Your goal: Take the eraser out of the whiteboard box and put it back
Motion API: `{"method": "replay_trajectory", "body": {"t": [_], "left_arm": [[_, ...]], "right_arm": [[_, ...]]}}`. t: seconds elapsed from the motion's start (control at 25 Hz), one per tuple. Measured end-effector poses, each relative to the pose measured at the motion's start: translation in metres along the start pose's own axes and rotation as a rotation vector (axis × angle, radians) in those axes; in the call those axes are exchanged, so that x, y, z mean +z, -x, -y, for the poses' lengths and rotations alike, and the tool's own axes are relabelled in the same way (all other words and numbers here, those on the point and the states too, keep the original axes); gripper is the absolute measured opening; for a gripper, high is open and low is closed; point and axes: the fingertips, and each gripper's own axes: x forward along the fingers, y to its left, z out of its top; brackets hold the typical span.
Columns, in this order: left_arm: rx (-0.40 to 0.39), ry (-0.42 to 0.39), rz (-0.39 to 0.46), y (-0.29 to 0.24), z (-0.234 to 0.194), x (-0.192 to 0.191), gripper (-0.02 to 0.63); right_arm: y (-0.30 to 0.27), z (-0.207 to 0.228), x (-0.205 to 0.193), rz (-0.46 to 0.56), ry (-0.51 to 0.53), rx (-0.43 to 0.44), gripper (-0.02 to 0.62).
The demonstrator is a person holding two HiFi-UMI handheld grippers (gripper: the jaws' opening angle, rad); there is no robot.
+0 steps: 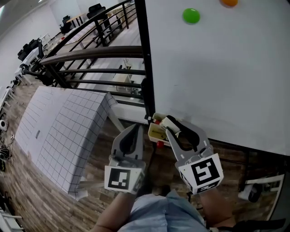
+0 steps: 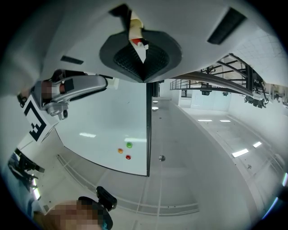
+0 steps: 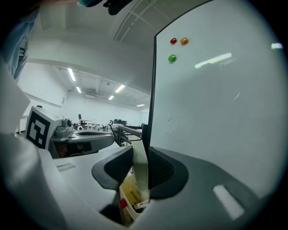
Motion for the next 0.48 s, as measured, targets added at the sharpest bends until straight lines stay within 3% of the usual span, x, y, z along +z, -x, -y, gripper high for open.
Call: {"method": "replay_trajectory", "body": {"t": [0.48], "left_arm": [[-0.007, 0.001, 0.002, 0.0067, -0.0048, 0.0023, -0.002]], "right_arm": [[0.0018, -0.0078, -0.0049, -0.028, 0.004, -0.002, 0.106]]}}
